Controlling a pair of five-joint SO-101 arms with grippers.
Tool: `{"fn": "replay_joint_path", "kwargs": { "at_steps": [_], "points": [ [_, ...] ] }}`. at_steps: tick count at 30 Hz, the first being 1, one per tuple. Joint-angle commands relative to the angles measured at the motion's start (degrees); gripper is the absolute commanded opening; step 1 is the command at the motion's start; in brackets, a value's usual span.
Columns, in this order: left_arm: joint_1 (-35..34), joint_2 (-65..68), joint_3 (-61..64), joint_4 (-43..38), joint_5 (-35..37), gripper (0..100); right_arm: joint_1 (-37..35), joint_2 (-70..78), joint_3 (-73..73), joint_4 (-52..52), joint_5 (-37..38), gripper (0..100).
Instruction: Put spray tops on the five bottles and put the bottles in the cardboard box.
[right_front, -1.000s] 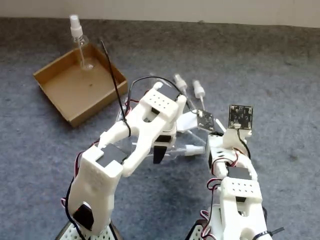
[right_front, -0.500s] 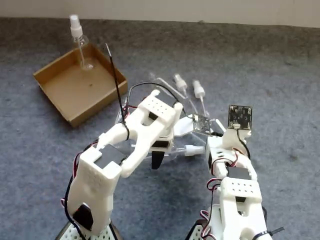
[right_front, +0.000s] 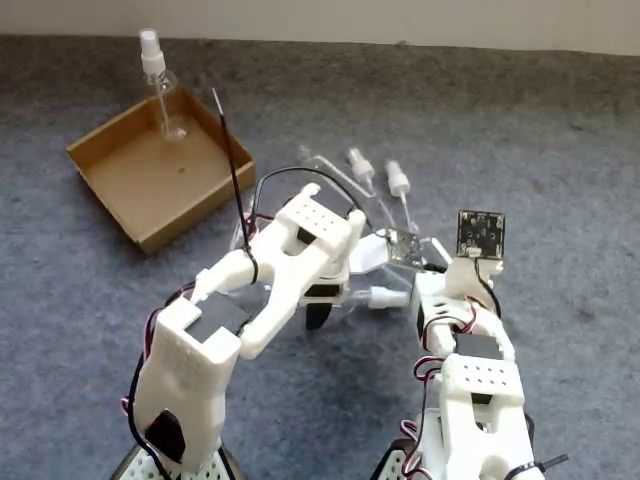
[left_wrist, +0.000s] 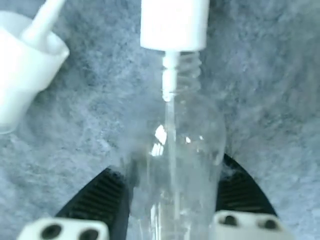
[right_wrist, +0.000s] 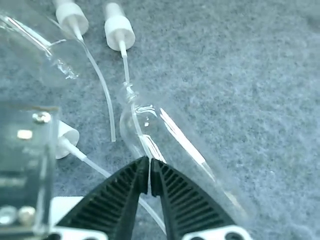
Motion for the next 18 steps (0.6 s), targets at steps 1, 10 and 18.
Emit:
{"fn": "replay_joint_path", "kwargs": {
  "at_steps": [1,10,18],
  "points": [
    [0.31,-0.84,0.04,-1.67,2.46,6,-0.48,-1.8,-1.01,-1.36,-0.18,1.2],
    [0.22,-5.93,0.66,-1.67,5.63,6,-0.48,-1.8,-0.84,-1.45,-0.35,1.2],
    [0.66,-7.78,3.21,-2.11,7.03,6,-0.84,-2.07,-4.7,9.63,-6.42,1.2]
  ]
}}
